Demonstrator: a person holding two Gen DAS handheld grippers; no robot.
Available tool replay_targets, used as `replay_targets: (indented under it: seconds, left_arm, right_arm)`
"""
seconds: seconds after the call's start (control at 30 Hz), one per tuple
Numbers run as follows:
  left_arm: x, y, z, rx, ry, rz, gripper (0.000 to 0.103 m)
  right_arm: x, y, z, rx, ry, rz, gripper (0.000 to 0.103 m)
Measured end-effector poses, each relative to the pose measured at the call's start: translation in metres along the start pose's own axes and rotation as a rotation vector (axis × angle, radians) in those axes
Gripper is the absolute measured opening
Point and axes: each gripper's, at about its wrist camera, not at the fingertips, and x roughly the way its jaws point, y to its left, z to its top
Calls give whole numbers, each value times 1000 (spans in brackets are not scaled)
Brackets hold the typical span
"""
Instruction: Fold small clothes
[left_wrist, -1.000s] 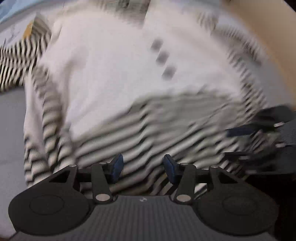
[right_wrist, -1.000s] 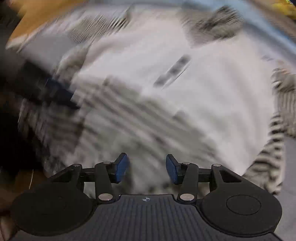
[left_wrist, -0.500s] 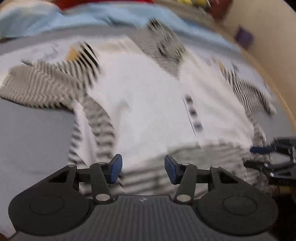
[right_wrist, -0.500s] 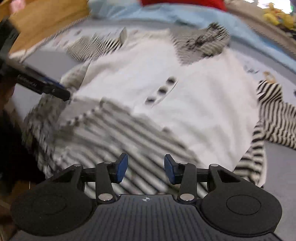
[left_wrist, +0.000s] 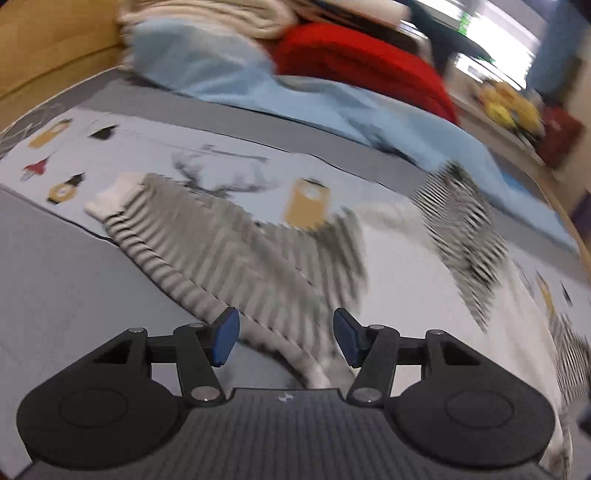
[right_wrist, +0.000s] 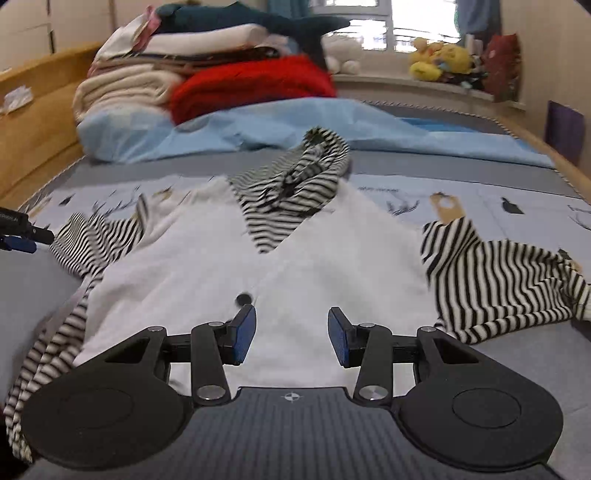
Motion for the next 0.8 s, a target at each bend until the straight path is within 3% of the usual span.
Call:
replay_targets:
  seconds: [0.07,0.13,0.33,0.53,0.7,0.73,0.77,0.8]
  left_arm:
    - [19,18,7,-50,-18,32,48]
    - [36,42,10,-96,-29,61,45]
    - [73,112,21,-240,-61,157,50]
    - [104,176,29,-434,-38,121,56]
    - [114,188,38,-427,-91,87,57]
    - [118,189,41,-422,-91,86,53]
    - [120,189,42,-412,-90,91,27]
    - [122,188,45,-397,-81,114,9]
  right_arm:
    - [3,-3,2,7,6,-10,43]
    - [7,-4,3,-4,22,-15,40]
    - [19,3,0,-89,84,-9,29]
    - [32,6,4,-83,112,-16,29]
    - [39,6,5,-38,129,-21,29]
    - [41,7,4,-43,135,-22,29]
    - [42,9,2,-51,141,-23,29]
    - [42,10,1,-59,148,-25,29]
